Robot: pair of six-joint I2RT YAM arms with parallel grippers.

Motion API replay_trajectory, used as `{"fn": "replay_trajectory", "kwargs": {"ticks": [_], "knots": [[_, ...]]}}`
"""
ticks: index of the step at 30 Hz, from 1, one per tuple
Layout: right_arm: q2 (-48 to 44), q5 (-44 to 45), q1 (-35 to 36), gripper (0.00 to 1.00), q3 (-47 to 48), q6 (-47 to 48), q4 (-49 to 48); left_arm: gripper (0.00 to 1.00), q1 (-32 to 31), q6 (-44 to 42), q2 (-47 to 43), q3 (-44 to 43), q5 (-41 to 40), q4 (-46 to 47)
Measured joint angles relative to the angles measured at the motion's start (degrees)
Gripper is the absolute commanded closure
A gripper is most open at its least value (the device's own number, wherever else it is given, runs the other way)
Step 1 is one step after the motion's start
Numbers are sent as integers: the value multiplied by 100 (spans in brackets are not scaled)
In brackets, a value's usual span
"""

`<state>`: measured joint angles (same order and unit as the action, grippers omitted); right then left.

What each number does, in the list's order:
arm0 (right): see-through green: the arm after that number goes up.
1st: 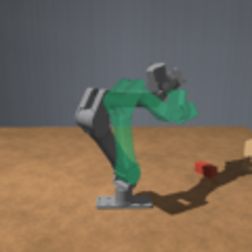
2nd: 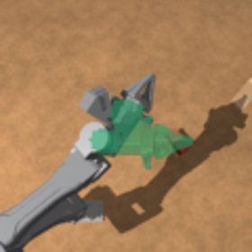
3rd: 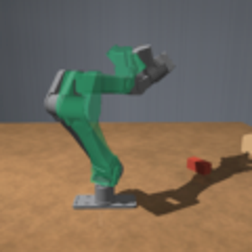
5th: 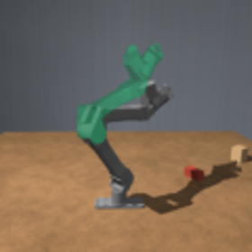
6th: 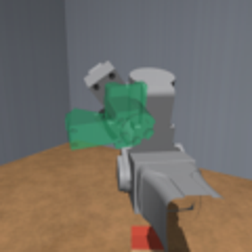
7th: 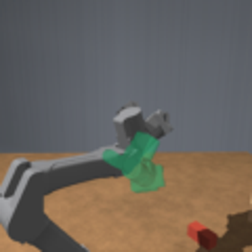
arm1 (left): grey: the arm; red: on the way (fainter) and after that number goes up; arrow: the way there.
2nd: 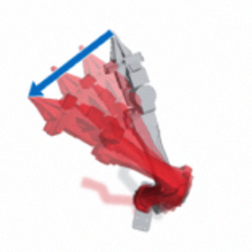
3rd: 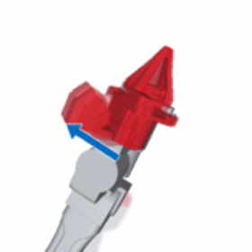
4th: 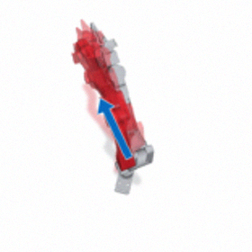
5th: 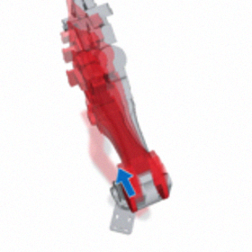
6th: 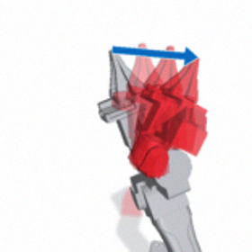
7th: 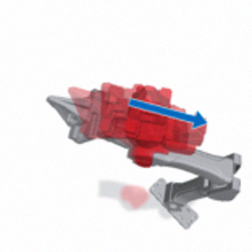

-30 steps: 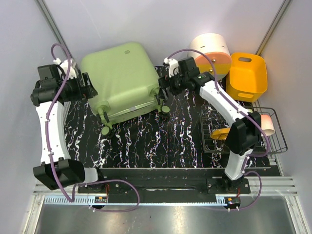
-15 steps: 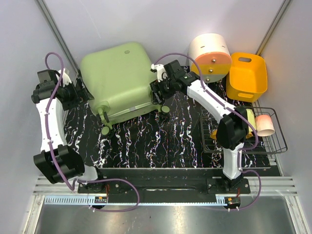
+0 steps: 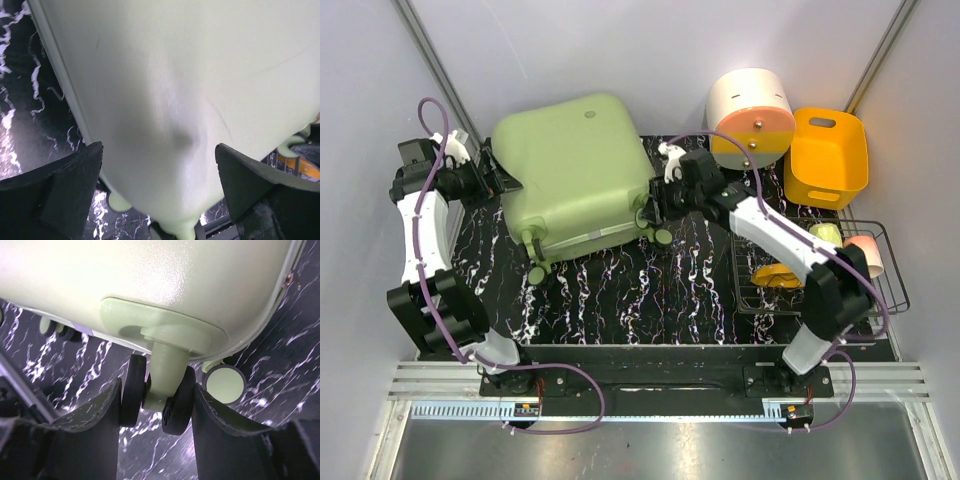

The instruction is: Open, take out, and arrange the luggage

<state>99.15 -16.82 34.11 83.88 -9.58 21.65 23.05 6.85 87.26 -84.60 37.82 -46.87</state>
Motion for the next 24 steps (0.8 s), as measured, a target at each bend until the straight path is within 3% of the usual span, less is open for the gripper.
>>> {"fn": "replay_trajectory", "kwargs": {"ticks": [2, 3, 4, 5, 8, 9, 14, 18, 24], "knots": [[-422, -48, 79, 100, -503, -199, -166, 1, -9, -28, 81, 0, 264, 116], [-647, -55, 155, 91, -737, -297, -166, 1, -9, -39, 125, 0, 374, 164], [-896, -59, 254, 75, -988, -433, -140, 1, -9, -59, 181, 0, 483, 201], [-1104, -76, 354, 39, -1176, -553, -98, 1, -9, -76, 245, 0, 608, 223], [-1427, -404, 614, 7, -1412, -763, 153, 1, 2, -127, 391, 0, 758, 310], [-1475, -651, 713, 4, -1432, -721, 264, 1, 7, -146, 431, 0, 776, 330], [-1502, -1281, 905, 0, -1051, -55, 1047, 1, -13, -337, 466, 0, 815, 343], [-1596, -1698, 155, 0, -566, 481, 1504, 3, -17, -503, 466, 0, 916, 326], [-1963, -1784, -1161, 32, -398, 1550, 1510, 11, -293, -866, 940, -461, 946, 286]]}}
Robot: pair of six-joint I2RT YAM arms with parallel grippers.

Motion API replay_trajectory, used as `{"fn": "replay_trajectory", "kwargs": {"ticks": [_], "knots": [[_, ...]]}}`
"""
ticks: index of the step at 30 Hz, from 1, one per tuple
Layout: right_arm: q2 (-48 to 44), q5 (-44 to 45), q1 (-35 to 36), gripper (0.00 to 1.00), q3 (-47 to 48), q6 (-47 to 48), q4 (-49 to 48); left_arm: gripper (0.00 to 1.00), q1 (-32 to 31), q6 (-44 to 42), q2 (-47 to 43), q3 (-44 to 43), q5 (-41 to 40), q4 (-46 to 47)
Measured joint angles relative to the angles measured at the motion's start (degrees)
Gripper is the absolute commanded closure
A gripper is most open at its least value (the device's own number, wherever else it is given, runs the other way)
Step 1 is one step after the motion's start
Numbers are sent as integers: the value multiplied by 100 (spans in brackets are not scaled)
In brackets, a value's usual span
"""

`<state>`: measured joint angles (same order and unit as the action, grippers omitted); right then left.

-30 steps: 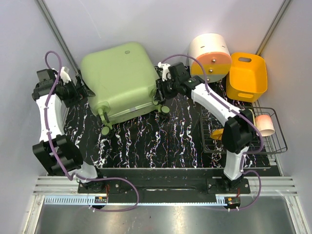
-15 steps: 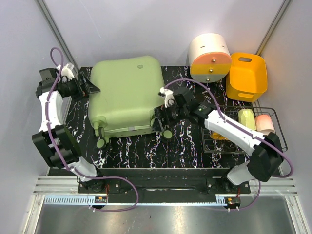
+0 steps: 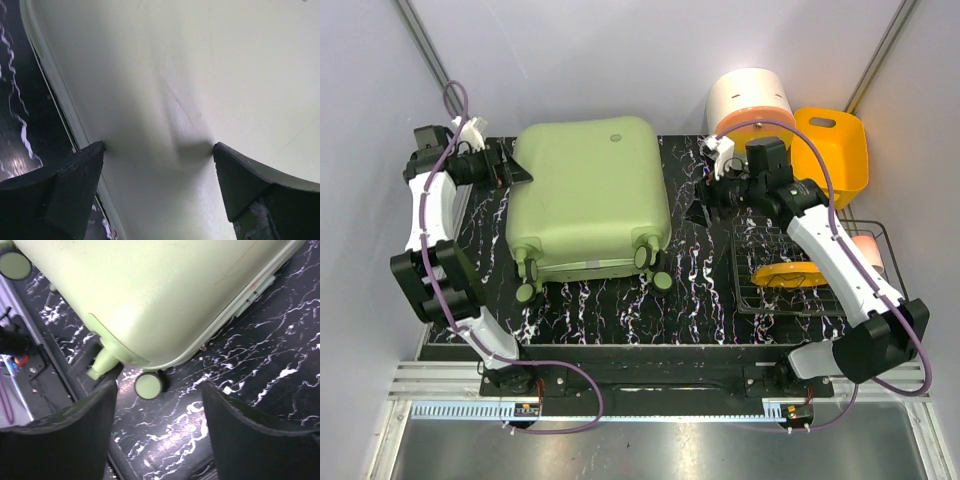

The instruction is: Open, take out, and arrange the luggage

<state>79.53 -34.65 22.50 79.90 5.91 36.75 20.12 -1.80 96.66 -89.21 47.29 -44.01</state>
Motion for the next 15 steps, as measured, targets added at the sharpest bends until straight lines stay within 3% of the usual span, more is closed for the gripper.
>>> {"fn": "replay_trajectory", "kwargs": {"ticks": [8, 15], "knots": [[52, -57, -63, 54, -562, 1080, -74, 17, -713, -223, 1495, -1867, 199, -35], [363, -302, 22, 57, -1355, 1357, -682, 1, -997, -592, 1766, -2894, 39, -1049]]}}
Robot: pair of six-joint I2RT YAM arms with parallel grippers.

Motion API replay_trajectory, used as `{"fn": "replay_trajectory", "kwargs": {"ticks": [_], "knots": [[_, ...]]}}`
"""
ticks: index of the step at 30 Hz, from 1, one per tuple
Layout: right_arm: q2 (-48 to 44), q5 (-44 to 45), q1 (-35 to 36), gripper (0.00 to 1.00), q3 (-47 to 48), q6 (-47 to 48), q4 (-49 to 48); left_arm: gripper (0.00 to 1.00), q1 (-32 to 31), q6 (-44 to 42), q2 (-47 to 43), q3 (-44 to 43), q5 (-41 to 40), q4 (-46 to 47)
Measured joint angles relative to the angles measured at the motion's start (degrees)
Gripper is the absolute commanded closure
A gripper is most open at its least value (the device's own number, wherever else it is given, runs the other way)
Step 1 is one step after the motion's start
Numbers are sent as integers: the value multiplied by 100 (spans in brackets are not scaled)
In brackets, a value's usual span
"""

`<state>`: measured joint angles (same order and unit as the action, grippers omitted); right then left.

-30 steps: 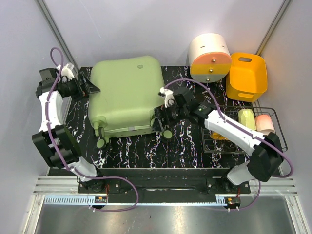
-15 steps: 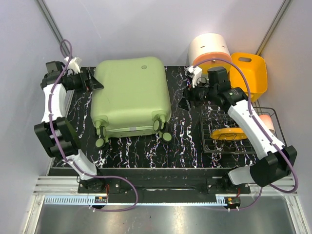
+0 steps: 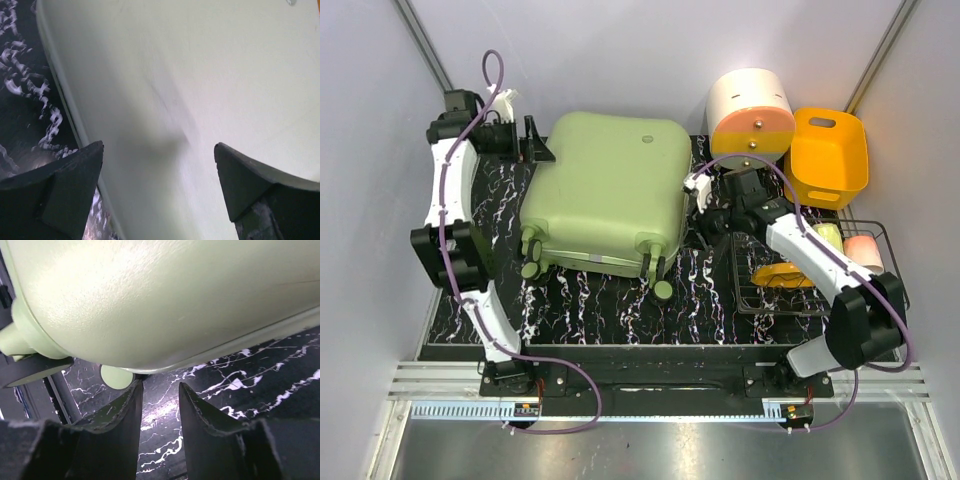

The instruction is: Open, take out, and arrange the luggage

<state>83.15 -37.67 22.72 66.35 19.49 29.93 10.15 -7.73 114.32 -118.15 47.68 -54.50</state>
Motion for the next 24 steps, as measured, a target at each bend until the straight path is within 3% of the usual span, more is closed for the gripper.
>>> {"fn": "replay_trajectory", "kwargs": {"ticks": [8, 13, 21, 24], "knots": [[214, 256, 780, 56, -234, -81, -566, 1, 785, -826, -2378, 1215, -531, -1158], [439, 372, 1279, 55, -116, -535, -763, 1, 789, -1200, -3781, 2190, -546, -1705], [1469, 365, 1878, 45, 1049, -1255, -879, 1, 719, -1029, -3738, 2715, -348, -1867], [1399, 614, 1869, 24, 1178, -1360, -1071, 1, 699, -935, -3644, 2682, -328, -1792]]}}
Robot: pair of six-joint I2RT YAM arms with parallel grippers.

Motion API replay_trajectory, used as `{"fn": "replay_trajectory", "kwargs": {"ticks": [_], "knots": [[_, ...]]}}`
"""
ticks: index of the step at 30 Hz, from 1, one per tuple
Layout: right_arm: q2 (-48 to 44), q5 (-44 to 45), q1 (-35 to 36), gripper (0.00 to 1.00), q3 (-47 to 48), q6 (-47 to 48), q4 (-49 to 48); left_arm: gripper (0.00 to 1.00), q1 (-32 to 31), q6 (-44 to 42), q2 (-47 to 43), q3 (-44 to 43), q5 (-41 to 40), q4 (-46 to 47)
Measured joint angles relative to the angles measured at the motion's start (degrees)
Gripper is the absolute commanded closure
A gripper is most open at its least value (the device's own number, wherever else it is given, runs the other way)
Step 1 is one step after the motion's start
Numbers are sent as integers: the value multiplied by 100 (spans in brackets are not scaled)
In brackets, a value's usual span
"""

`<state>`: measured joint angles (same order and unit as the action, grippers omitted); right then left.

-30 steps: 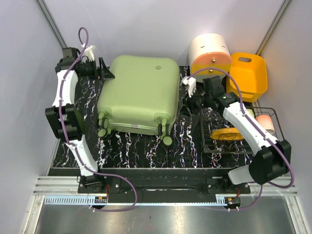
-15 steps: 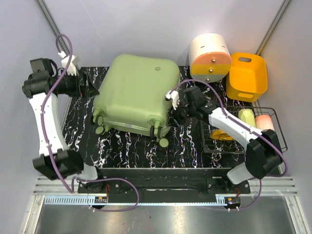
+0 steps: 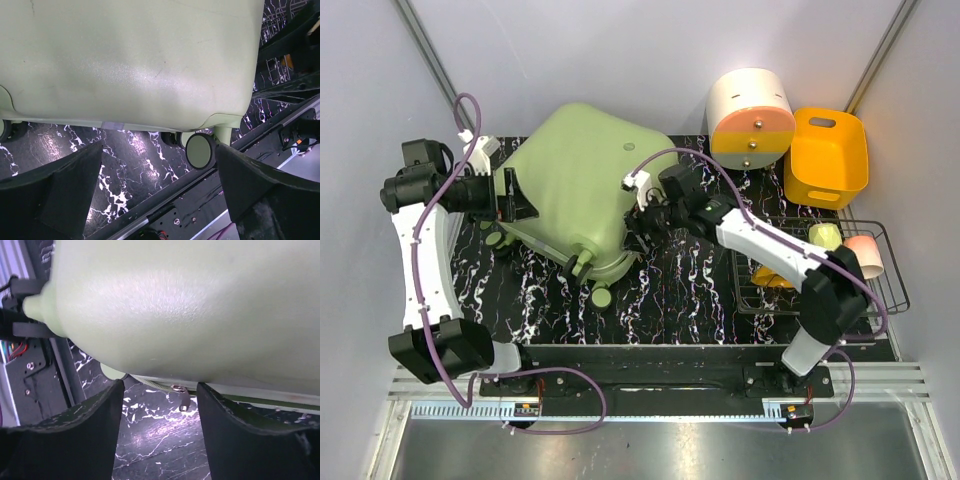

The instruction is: Open, take out, and arrange the luggage

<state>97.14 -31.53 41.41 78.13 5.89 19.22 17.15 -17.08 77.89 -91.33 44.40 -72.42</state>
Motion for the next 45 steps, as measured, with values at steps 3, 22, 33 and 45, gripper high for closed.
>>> {"fn": "replay_trajectory", "kwargs": {"ticks": [3, 22, 33, 45], "knots": [[-476, 501, -11, 13, -184, -50, -264, 1, -11, 33, -2, -146, 0, 15], [-1134, 826, -33, 22, -2223, 26, -1303, 1, -356, 420, -306, -315, -7, 619], [-398, 28, -63, 22, -2194, -420, -1910, 1, -356, 492, -363, -264, -15, 697], [44, -140, -214, 52, -2052, -922, -2424, 1, -356, 544, -363, -162, -63, 933]]}}
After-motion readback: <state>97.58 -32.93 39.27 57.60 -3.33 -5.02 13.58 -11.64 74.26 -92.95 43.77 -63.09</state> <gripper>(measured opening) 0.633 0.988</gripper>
